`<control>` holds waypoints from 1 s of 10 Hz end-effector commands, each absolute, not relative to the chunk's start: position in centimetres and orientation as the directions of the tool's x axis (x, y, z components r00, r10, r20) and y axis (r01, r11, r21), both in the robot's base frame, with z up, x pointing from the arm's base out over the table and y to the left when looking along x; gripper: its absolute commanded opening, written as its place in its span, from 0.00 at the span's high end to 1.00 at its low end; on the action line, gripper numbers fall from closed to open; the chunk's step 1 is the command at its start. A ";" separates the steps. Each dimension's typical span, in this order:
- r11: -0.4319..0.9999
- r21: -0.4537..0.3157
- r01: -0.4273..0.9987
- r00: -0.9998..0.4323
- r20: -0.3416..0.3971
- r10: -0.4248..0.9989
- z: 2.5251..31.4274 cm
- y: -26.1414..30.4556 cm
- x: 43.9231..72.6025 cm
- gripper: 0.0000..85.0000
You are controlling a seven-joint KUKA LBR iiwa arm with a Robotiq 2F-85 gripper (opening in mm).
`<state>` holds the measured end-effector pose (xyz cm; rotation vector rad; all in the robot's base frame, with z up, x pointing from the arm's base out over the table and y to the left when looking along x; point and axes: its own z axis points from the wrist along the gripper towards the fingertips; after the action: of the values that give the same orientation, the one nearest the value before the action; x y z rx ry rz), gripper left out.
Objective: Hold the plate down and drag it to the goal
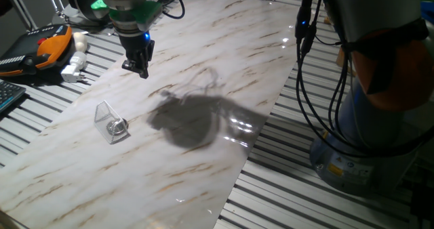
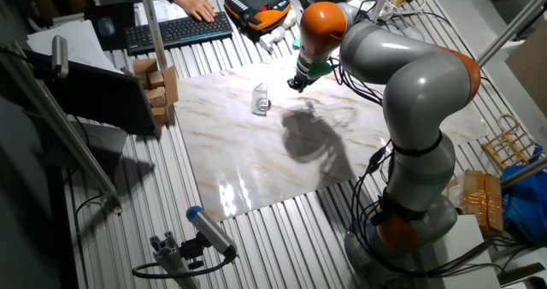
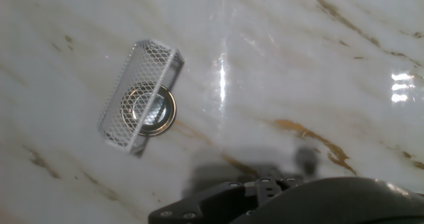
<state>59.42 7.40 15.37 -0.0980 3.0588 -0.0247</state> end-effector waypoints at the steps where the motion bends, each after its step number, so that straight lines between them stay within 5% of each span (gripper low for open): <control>1: 0.998 -0.019 -0.063 -0.995 -0.082 -0.065 15.4 7.4 59.4 1.00; 10: 0.998 -0.032 -0.063 -0.994 -0.089 -0.066 15.3 7.6 59.4 1.00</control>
<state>59.43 7.62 15.32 -0.0989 3.0498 -0.0434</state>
